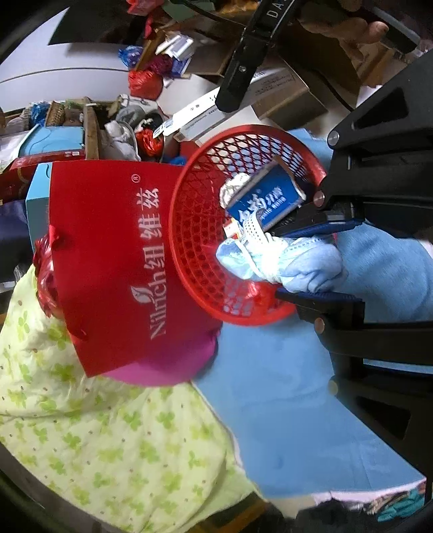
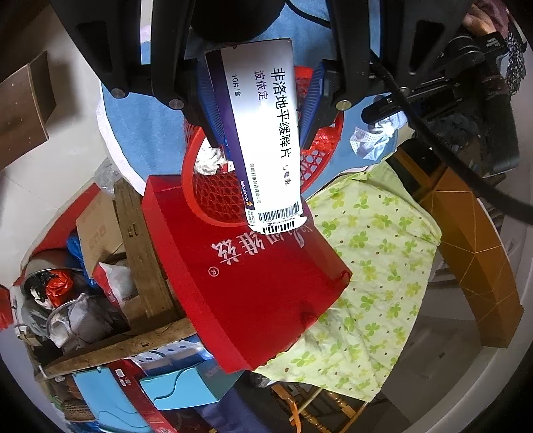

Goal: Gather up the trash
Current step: 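Carry the wrapper and medicine box over the red mesh basket with both tools, then release the wrapper and medicine box into the basket with both tools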

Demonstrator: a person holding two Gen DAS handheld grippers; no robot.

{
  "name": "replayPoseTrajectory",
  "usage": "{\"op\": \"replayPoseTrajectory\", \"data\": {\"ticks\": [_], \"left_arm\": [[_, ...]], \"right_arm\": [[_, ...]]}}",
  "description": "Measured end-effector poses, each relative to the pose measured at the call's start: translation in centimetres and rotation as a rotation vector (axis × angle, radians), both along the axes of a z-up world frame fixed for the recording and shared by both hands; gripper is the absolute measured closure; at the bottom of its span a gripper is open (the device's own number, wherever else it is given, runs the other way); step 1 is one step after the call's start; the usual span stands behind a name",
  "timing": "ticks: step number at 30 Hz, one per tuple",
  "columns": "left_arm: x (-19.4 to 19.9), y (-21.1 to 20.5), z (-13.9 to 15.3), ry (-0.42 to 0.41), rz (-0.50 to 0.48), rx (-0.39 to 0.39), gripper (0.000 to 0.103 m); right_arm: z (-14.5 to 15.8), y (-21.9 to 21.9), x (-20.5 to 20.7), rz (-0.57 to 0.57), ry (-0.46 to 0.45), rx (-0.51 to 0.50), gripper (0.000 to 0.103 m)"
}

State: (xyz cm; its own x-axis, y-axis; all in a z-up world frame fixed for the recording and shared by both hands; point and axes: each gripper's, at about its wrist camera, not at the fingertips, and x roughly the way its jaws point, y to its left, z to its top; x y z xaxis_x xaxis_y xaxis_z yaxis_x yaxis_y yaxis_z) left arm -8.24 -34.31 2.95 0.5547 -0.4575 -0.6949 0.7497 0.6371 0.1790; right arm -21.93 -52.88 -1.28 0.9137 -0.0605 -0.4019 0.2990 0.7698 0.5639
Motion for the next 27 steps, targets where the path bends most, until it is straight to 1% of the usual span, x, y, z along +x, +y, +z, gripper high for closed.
{"op": "replayPoseTrajectory", "data": {"ticks": [4, 6, 8, 9, 11, 12, 13, 14, 16, 17, 18, 20, 24, 27], "left_arm": [[1.7, -1.3, 0.0, 0.043, -0.036, -0.040, 0.072], [2.6, -2.2, 0.0, 0.049, -0.050, -0.059, 0.072], [3.8, -3.1, 0.0, 0.062, -0.062, -0.084, 0.069], [4.3, -3.4, -0.1, 0.065, -0.062, -0.092, 0.066], [5.5, -4.1, -0.4, 0.076, -0.073, -0.111, 0.046], [6.0, -4.2, -0.6, 0.080, -0.070, -0.113, 0.030], [6.3, -4.1, -0.9, 0.074, -0.054, -0.115, 0.028], [6.6, -3.9, -1.2, 0.071, -0.036, -0.113, 0.028], [6.7, -3.2, -1.6, 0.079, -0.024, -0.102, 0.028], [6.6, -2.8, -1.7, 0.076, -0.018, -0.096, 0.028], [6.3, -2.2, -1.8, 0.062, -0.009, -0.084, 0.028], [5.6, -0.9, -1.6, 0.026, 0.005, -0.071, 0.028], [4.2, 1.6, -0.7, -0.003, 0.033, -0.077, 0.027], [3.3, 3.3, 0.2, -0.025, 0.061, -0.078, 0.027]], "right_arm": [[0.2, -1.3, 1.5, -0.007, -0.014, 0.028, 0.053], [0.2, -2.3, 2.7, -0.017, -0.025, 0.057, 0.053], [0.1, -3.0, 4.1, -0.030, -0.034, 0.077, 0.052], [0.0, -3.4, 5.0, -0.033, -0.030, 0.088, 0.052], [-0.4, -4.0, 6.5, -0.041, -0.022, 0.118, 0.052], [-0.9, -4.4, 7.5, -0.038, -0.020, 0.147, 0.051], [-1.2, -4.6, 8.2, -0.030, -0.022, 0.167, 0.042], [-1.7, -4.8, 9.0, -0.025, -0.015, 0.193, 0.038], [-2.5, -5.0, 9.9, -0.019, 0.012, 0.240, 0.037], [-2.7, -4.9, 10.0, -0.010, 0.011, 0.252, 0.037], [-2.8, -4.6, 9.9, -0.007, 0.008, 0.248, 0.037], [-2.3, -3.5, 9.2, -0.007, 0.013, 0.183, 0.037], [-1.0, -0.7, 7.1, 0.018, 0.030, 0.054, 0.037], [-0.2, 0.9, 5.4, 0.032, 0.035, 0.004, 0.037]]}}
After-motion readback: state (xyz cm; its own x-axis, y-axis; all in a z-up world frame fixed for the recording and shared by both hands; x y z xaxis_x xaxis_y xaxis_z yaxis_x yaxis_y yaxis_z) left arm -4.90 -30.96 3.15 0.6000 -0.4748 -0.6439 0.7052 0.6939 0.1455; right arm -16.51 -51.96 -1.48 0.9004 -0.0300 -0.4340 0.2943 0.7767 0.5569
